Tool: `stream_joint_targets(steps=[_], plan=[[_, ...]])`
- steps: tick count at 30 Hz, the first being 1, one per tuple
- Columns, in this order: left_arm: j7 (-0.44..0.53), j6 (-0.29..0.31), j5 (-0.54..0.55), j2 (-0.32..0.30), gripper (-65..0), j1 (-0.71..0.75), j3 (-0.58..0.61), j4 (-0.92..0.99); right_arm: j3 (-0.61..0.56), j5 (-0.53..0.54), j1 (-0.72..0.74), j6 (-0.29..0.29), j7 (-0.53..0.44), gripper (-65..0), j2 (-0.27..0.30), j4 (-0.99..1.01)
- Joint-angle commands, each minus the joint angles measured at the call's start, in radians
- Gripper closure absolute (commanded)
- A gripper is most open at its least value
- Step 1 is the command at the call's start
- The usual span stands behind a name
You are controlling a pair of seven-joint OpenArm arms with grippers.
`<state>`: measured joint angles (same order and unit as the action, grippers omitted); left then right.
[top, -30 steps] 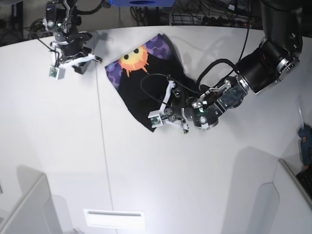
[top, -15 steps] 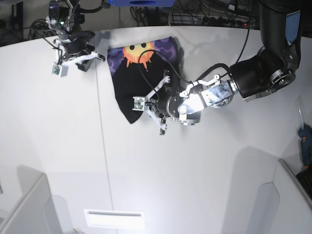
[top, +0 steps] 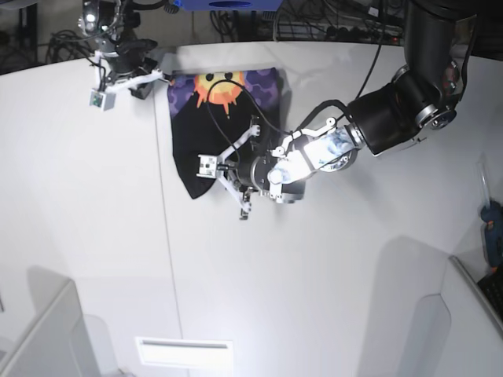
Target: Fold the T-shirt properly
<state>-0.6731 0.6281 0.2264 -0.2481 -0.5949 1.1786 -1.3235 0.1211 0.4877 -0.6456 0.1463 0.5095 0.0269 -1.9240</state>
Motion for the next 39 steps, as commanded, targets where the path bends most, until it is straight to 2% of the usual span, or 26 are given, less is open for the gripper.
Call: stream_joint_targets(steps=[1,6,20,22,27,30,34,39], plan=[[-0.027,0.011,-0.009,0.005,0.0,0.002,0.010,0.005,-0.022,0.004,-0.006,-0.004,-0.016,0.0,0.000,-0.015],[-0.027,0.011,-0.009,0.019,0.0,0.000,0.011,0.005,-0.070,0.003,-0.004,-0.004,-0.016,0.0,0.000,-0.015],[-0.030,0.009,-0.011,0.022,0.0,0.000,0.004,0.005,-0.067,0.003,-0.006,-0.003,-0.016,0.0,0.001,-0.015],[-0.030,0.009,-0.011,0.022,-7.2,-0.003,0.002,0.003,-0.065,0.003,-0.006,-0.003,-0.016,0.0,0.001,-0.015],[-0.030,0.009,-0.011,0.025,-30.3,-0.023,0.002,-0.001,-0.065,0.003,-0.006,-0.003,-0.016,0.0,0.001,-0.013],[-0.030,0.009,-0.011,0.025,-40.0,-0.036,0.001,-0.003,-0.065,0.003,-0.006,-0.003,-0.016,0.0,0.001,-0.013],[-0.030,0.009,-0.009,0.026,-45.1,-0.056,0.001,-0.004,-0.065,0.003,-0.006,-0.001,-0.016,0.0,0.001,-0.013],[-0.030,0.009,0.000,0.025,-45.3,-0.095,-0.001,-0.004,-0.064,0.003,-0.006,-0.001,-0.018,0.0,0.001,-0.013]])
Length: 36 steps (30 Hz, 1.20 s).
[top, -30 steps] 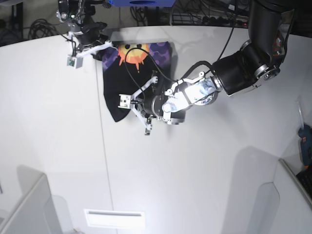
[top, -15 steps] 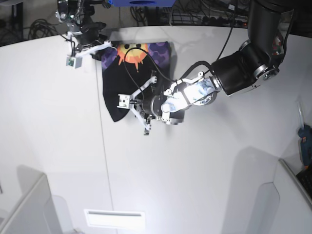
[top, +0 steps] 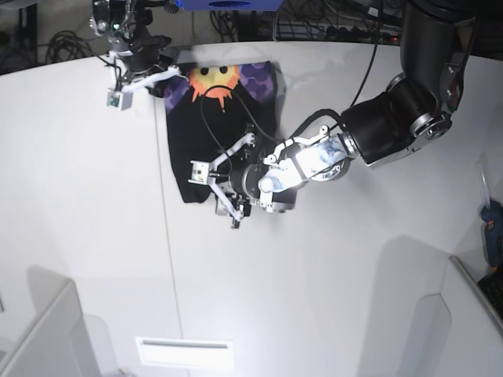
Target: Fold the T-shirt properly
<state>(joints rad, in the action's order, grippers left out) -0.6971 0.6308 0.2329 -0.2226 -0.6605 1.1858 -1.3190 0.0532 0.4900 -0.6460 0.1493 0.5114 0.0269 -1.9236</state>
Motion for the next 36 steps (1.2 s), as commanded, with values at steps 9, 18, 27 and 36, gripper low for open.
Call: stream_joint_targets(steps=[9,18,27,36], plan=[[-0.008,0.007,-0.007,0.007,-44.9,0.031,-0.289,-0.073,0.069,0.000,-0.005,-0.004,-0.021,0.0,-0.002,-0.015],[-0.011,0.007,-0.016,-0.013,-22.7,0.247,-0.616,-0.377,0.167,-0.001,-0.019,-0.009,-0.040,0.0,0.003,-0.033],[-0.003,0.007,-0.008,-0.143,0.0,0.526,-0.897,-0.595,0.239,-0.001,-0.114,-0.067,-0.164,0.0,0.080,-0.053],[0.350,0.007,-0.016,-0.291,0.0,0.839,-1.009,-0.632,0.394,-0.001,-0.206,-0.241,-0.164,0.0,0.081,-0.086]])
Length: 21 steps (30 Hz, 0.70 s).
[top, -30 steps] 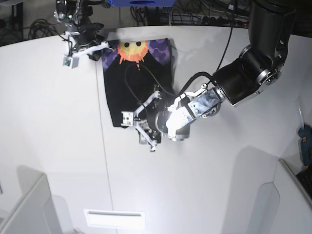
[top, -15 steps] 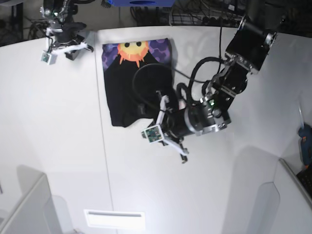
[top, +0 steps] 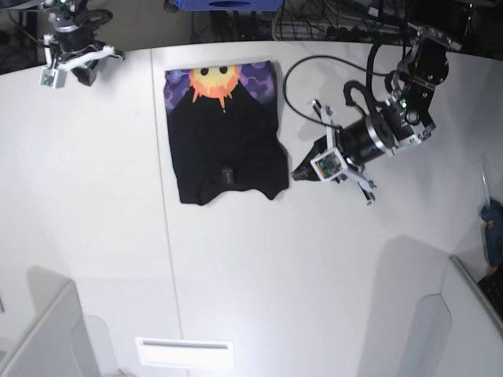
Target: Fold the T-shirt properly
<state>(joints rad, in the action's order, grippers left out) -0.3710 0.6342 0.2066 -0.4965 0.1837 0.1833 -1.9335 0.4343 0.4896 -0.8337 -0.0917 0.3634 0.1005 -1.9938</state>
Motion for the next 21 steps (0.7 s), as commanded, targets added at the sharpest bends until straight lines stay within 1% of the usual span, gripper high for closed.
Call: stream_joint_targets(steps=[1,3,5,6,9,13,14,15,17,19,21], plan=[[0.073,0.003,0.011,-0.035,0.0,0.029,-0.008,-0.017,0.044,-0.001,-0.031,-0.015,-0.014,0.0,0.008,-0.019],[0.162,-0.001,0.011,-0.078,0.0,0.099,-0.008,-0.017,0.108,-0.001,-0.059,-0.050,-0.011,0.0,0.008,-0.019],[0.220,-0.003,0.011,-0.109,0.0,0.164,-0.015,-0.017,0.153,-0.001,-0.089,-0.090,-0.011,0.0,0.008,-0.019],[0.247,-0.003,0.011,-0.120,0.0,0.201,-0.029,-0.017,0.180,-0.001,-0.105,-0.121,-0.013,0.0,0.006,-0.019],[0.309,-0.003,0.011,-0.124,0.0,0.299,-0.086,-0.019,0.243,-0.001,-0.134,-0.197,-0.011,0.0,0.002,-0.019],[0.375,-0.003,0.011,-0.123,0.0,0.412,-0.152,-0.019,0.285,-0.006,-0.174,-0.254,-0.010,0.0,0.002,-0.014],[0.389,-0.003,0.009,-0.123,0.0,0.437,-0.163,-0.019,0.286,-0.024,-0.183,-0.263,-0.010,0.0,0.003,-0.014],[0.407,-0.003,0.001,-0.123,0.0,0.463,-0.172,-0.017,0.281,-0.065,-0.187,-0.271,-0.010,0.0,0.002,-0.014],[0.447,-0.003,-0.055,-0.123,0.0,0.515,-0.186,-0.016,0.275,-0.185,-0.189,-0.285,-0.010,0.0,-0.009,-0.012],[0.484,-0.003,-0.132,-0.123,0.0,0.563,-0.193,-0.013,0.265,-0.311,-0.186,-0.311,-0.010,0.0,-0.058,-0.011],[0.518,-0.004,-0.184,-0.121,0.0,0.613,-0.193,-0.011,0.262,-0.438,-0.183,-0.359,-0.013,0.0,-0.104,-0.012]])
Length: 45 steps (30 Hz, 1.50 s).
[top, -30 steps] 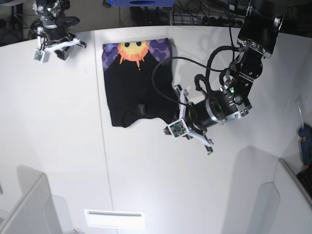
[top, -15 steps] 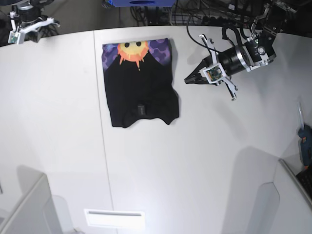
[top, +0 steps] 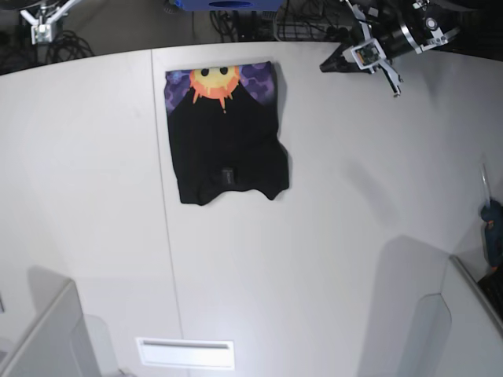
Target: Fold the T-shirt properly
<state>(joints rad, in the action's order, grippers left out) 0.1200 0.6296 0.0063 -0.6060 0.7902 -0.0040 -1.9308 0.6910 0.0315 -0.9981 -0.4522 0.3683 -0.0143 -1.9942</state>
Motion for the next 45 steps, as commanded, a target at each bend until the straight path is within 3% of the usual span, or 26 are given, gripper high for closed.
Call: stream_joint_targets(steps=[1,6,8,14,18,29,34,36,40,45], plan=[[0.040,0.000,0.002,-0.012,0.0,0.038,-0.006,-0.014,0.003,-0.032,-0.017,-0.029,-0.018,0.0,-0.008,-0.012],[0.051,0.000,-0.009,-0.012,0.0,0.139,-0.006,-0.011,0.000,-0.153,-0.023,-0.207,-0.015,0.0,-0.069,-0.010],[0.054,0.000,-0.009,-0.015,0.0,0.173,-0.008,0.000,0.000,-0.196,-0.023,-0.246,-0.015,0.0,-0.074,0.005],[0.056,0.000,-0.010,-0.010,0.0,0.243,-0.066,0.067,-0.049,-0.273,-0.038,-0.246,-0.015,0.0,-0.060,0.105],[0.056,0.000,-0.010,-0.004,0.0,0.265,-0.064,0.127,-0.152,-0.273,-0.077,-0.246,-0.015,0.0,-0.006,0.189],[0.056,0.000,-0.013,0.145,0.0,0.228,-0.060,0.331,-0.379,-0.275,0.017,-0.242,-0.015,0.0,0.109,0.543],[0.050,0.000,-0.013,0.202,0.0,0.170,-0.060,0.459,-0.468,-0.331,0.104,-0.096,-0.021,0.0,0.176,0.709],[0.051,0.000,-0.021,0.225,0.0,0.143,-0.060,0.523,-0.515,-0.339,0.140,-0.064,-0.022,0.0,0.199,0.769],[0.048,-0.009,-0.128,0.308,0.0,0.100,-0.066,0.629,-0.615,-0.336,0.203,-0.056,-0.035,0.0,0.247,0.878],[0.056,-0.103,-0.214,0.407,0.0,-0.007,-0.063,0.873,-0.715,-0.336,0.321,-0.056,-0.124,0.0,0.267,1.099]])
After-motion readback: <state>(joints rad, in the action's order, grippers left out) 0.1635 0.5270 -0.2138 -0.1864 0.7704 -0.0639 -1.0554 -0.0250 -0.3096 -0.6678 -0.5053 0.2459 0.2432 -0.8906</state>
